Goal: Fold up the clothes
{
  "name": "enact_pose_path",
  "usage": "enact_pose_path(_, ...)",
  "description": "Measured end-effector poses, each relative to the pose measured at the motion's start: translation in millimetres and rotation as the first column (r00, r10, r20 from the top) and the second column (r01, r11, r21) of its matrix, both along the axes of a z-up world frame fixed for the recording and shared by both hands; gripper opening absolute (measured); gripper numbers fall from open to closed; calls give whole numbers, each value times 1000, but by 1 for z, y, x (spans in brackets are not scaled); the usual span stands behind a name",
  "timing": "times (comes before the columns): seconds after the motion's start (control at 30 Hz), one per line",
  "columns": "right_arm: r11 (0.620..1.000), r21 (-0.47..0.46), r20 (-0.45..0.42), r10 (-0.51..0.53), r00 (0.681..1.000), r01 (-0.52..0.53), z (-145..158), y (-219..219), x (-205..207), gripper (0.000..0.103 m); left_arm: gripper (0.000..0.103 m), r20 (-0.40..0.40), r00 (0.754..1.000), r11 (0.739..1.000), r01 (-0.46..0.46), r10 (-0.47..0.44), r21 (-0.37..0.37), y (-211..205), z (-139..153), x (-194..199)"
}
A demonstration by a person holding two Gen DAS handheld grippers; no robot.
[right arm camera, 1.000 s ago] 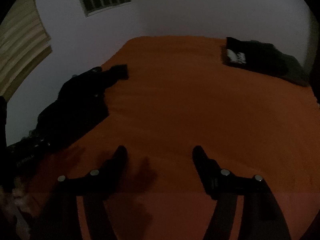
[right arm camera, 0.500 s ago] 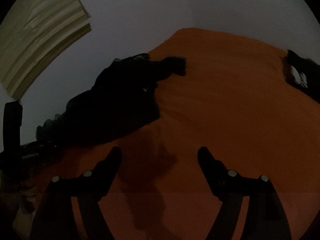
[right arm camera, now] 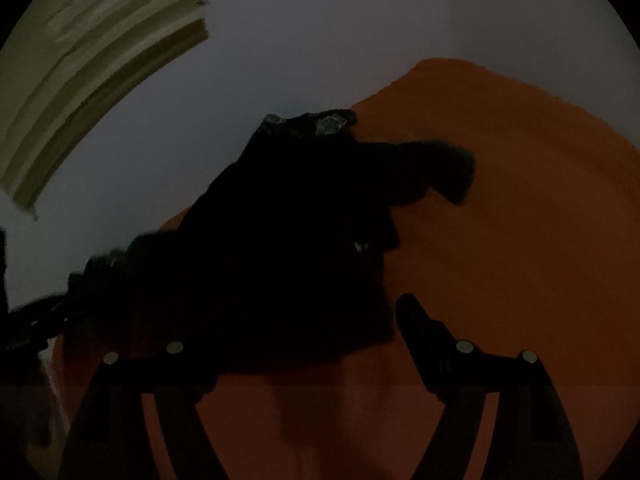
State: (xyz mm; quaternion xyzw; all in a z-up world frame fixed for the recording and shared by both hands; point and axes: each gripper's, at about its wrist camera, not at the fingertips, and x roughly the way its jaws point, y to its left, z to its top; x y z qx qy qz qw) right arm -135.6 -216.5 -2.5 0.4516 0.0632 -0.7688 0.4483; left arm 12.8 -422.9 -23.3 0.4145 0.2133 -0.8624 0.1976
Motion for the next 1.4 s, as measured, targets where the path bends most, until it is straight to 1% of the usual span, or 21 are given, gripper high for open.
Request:
enact_pose_path(0.07, 1000, -3, 33, -20, 999, 21, -9, -23, -15, 78, 10, 4, 1000, 1000, -16, 16, 1, -12, -1, -1)
enact_pose_path(0.13, 999, 3, 59, -42, 997, 42, -20, -44, -30, 78, 14, 11, 1000, 1000, -24, 24, 0, -18, -2, -1)
enact_pose_path(0.17, 998, 14, 62, -58, 996, 57, -27, -55, -39, 78, 27, 15, 999, 1000, -31, 31, 2, -20, -2, -2)
enact_pose_path(0.2, 997, 27, 67, -73, 995, 71, -34, -64, -47, 78, 45, 21, 999, 999, -42, 42, 8, -22, -3, -5)
enact_pose_path(0.27, 994, 51, 83, -99, 992, 95, -48, -80, -60, 79, 61, 10, 998, 998, -62, 62, 19, -26, -4, -5)
enact_pose_path(0.37, 989, 87, 115, -131, 985, 121, -65, -105, -74, 82, 65, -17, 997, 996, -73, 74, 44, -33, -1, 1)
enact_pose_path(0.43, 989, 73, 126, -137, 982, 129, -70, -113, -77, 81, 65, -21, 997, 996, -72, 74, 61, -37, -2, -1)
enact_pose_path(0.47, 990, 58, 126, -133, 983, 127, -71, -116, -78, 58, 66, -22, 997, 995, -74, 75, 68, -39, -2, -1)
enact_pose_path(0.5, 992, 46, 121, -122, 985, 118, -70, -119, -77, 24, 66, -22, 997, 994, -76, 77, 75, -40, -1, 0)
enact_pose_path(0.53, 992, 44, 97, -118, 988, 115, -64, -120, -74, 18, 66, -23, 997, 994, -78, 80, 82, -41, 0, 1)
enact_pose_path(0.57, 992, 34, 47, -126, 991, 125, -52, -119, -69, 8, 66, -23, 996, 993, -80, 82, 88, -41, 1, 2)
enact_pose_path(0.6, 991, 4, -2, -132, 991, 132, -36, -113, -62, 5, 66, -25, 996, 992, -79, 82, 96, -41, 1, 2)
enact_pose_path(0.7, 986, -104, -108, -139, 984, 128, 16, -91, -44, 2, 66, -41, 997, 992, -63, 68, 111, -36, 2, -2)
enact_pose_path(0.8, 973, -196, -173, -157, 972, 122, 71, -60, -29, 2, 66, -46, 997, 993, -56, 61, 103, -31, 2, -8)
enact_pose_path(1.07, 928, -348, -318, -249, 915, 132, 204, 55, -2, 0, 66, -92, 992, 993, -72, 80, 88, -14, 8, -10)
enact_pose_path(1.13, 905, -397, -394, -317, 863, 151, 231, 105, 12, 0, 66, -113, 989, 993, -89, 97, 77, -5, 11, -6)
enact_pose_path(1.2, 877, -452, -472, -391, 790, 165, 259, 159, 29, 0, 66, -141, 988, 994, -56, 69, 95, 4, 11, -4)
enact_pose_path(1.23, 872, -459, -498, -413, 763, 172, 270, 184, 35, 0, 66, -138, 989, 994, -41, 54, 97, 10, 10, -6)
enact_pose_path(1.27, 879, -437, -506, -415, 756, 190, 275, 206, 37, 0, 66, -132, 991, 995, -21, 34, 97, 17, 8, -8)
enact_pose_path(1.33, 900, -363, -504, -407, 762, 241, 272, 246, 37, 0, 66, -109, 994, 996, 30, -20, 88, 31, 4, -15)
enact_pose_path(1.4, 921, -259, -486, -385, 785, 291, 251, 277, 36, 0, 66, -68, 995, 995, 73, -68, 62, 43, -4, -26)
